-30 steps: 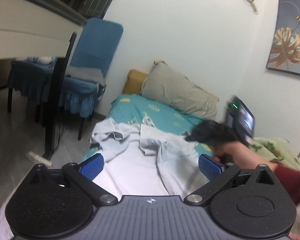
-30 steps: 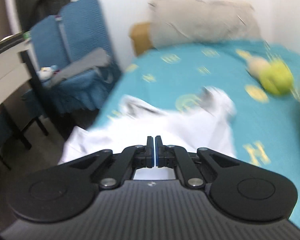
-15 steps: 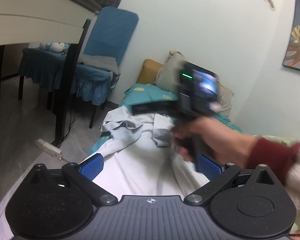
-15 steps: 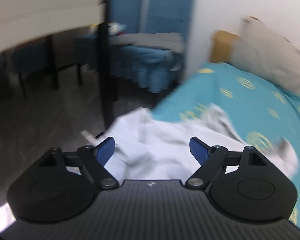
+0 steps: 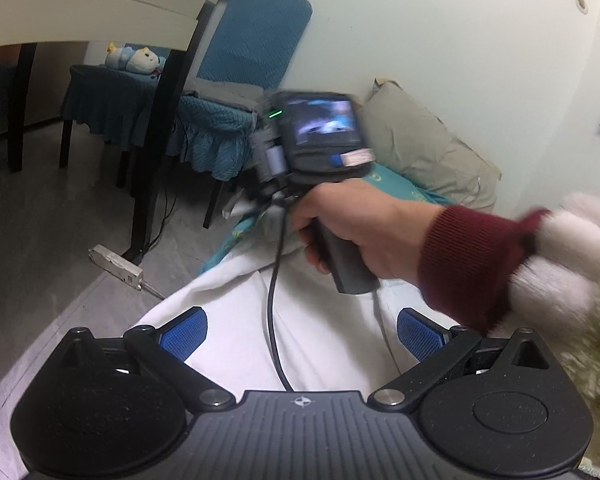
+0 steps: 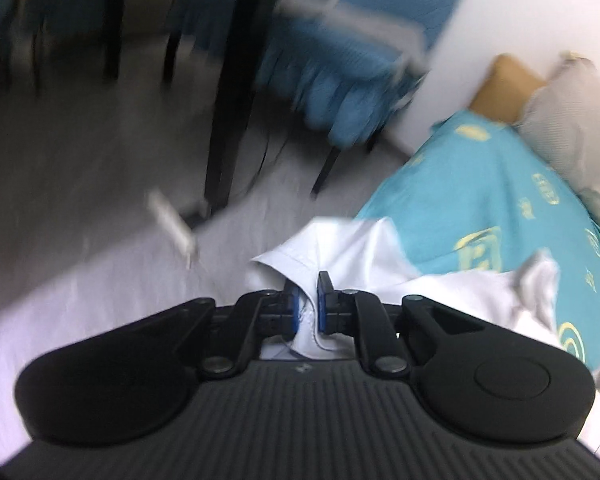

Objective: Fold clothes

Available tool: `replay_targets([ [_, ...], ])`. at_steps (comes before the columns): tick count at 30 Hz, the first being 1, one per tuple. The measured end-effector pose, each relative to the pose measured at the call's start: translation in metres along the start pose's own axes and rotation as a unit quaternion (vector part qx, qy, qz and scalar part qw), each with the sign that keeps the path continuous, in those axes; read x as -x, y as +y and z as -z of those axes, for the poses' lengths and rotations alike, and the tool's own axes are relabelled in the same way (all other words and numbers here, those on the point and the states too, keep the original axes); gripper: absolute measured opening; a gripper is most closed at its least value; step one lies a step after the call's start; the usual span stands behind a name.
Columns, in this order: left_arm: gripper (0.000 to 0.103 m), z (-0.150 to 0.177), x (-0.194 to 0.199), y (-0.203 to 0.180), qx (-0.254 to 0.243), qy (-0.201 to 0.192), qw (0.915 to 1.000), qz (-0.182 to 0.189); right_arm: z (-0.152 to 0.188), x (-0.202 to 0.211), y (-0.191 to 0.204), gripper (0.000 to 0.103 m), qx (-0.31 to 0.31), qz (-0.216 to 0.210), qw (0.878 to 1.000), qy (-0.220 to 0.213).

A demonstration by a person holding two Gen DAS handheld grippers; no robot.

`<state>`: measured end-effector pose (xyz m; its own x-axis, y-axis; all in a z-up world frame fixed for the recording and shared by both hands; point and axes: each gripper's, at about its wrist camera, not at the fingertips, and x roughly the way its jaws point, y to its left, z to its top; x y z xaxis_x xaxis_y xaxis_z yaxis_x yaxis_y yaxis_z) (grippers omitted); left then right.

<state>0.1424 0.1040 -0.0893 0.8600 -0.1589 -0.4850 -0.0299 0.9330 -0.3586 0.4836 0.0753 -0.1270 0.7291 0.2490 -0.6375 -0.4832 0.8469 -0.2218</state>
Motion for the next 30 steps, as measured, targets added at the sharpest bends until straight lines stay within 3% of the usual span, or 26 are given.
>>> replay_targets([
  [3, 0.102, -0.001, 0.007, -0.003, -0.009, -0.017, 0.9998, 0.003, 0.000, 0.046, -0.044, 0.011, -0.118, -0.002, 0.991, -0.066],
  [6, 0.102, -0.003, 0.013, -0.009, -0.017, -0.036, 0.9990, 0.021, 0.022, 0.088, -0.102, 0.009, -0.260, 0.011, 0.957, -0.127],
  [8, 0.102, -0.003, 0.017, -0.014, -0.028, -0.048, 0.9979, 0.032, 0.049, 0.101, -0.143, 0.009, -0.355, 0.030, 0.926, -0.128],
  [10, 0.102, -0.001, 0.019, -0.022, -0.043, -0.054, 0.9969, 0.038, 0.082, 0.111, -0.176, 0.009, -0.412, 0.056, 0.902, -0.120],
  [13, 0.102, 0.001, 0.016, -0.029, -0.055, -0.049, 0.9965, 0.040, 0.129, 0.111, -0.213, 0.009, -0.465, 0.075, 0.879, -0.082],
  [15, 0.102, 0.001, 0.015, -0.033, -0.058, -0.047, 0.9965, 0.039, 0.156, 0.111, -0.229, 0.009, -0.493, 0.039, 0.867, -0.059],
  [17, 0.102, 0.001, 0.014, -0.035, -0.057, -0.048, 0.9964, 0.039, 0.162, 0.114, -0.230, 0.012, -0.485, 0.012, 0.872, -0.061],
  [19, 0.102, 0.000, 0.013, -0.036, -0.059, -0.045, 0.9966, 0.037, 0.156, 0.111, -0.224, 0.015, -0.451, -0.025, 0.888, -0.085],
  [21, 0.102, 0.000, 0.015, -0.034, -0.056, -0.045, 0.9968, 0.037, 0.143, 0.104, -0.215, 0.045, -0.418, -0.047, 0.903, -0.091],
  [22, 0.102, 0.000, 0.014, -0.033, -0.053, -0.044, 0.9970, 0.037, 0.136, 0.098, -0.211, 0.076, -0.407, -0.057, 0.907, -0.093],
  [23, 0.102, -0.001, 0.013, -0.032, -0.049, -0.044, 0.9971, 0.037, 0.129, 0.093, -0.207, 0.088, -0.397, -0.068, 0.910, -0.095],
  [25, 0.102, 0.000, 0.010, -0.030, -0.039, -0.035, 0.9978, 0.042, 0.112, 0.071, -0.194, 0.085, -0.375, -0.073, 0.920, -0.090],
  [30, 0.102, 0.007, -0.007, -0.031, -0.051, -0.005, 0.9981, 0.034, 0.084, 0.025, -0.167, 0.085, -0.317, -0.039, 0.946, -0.055],
])
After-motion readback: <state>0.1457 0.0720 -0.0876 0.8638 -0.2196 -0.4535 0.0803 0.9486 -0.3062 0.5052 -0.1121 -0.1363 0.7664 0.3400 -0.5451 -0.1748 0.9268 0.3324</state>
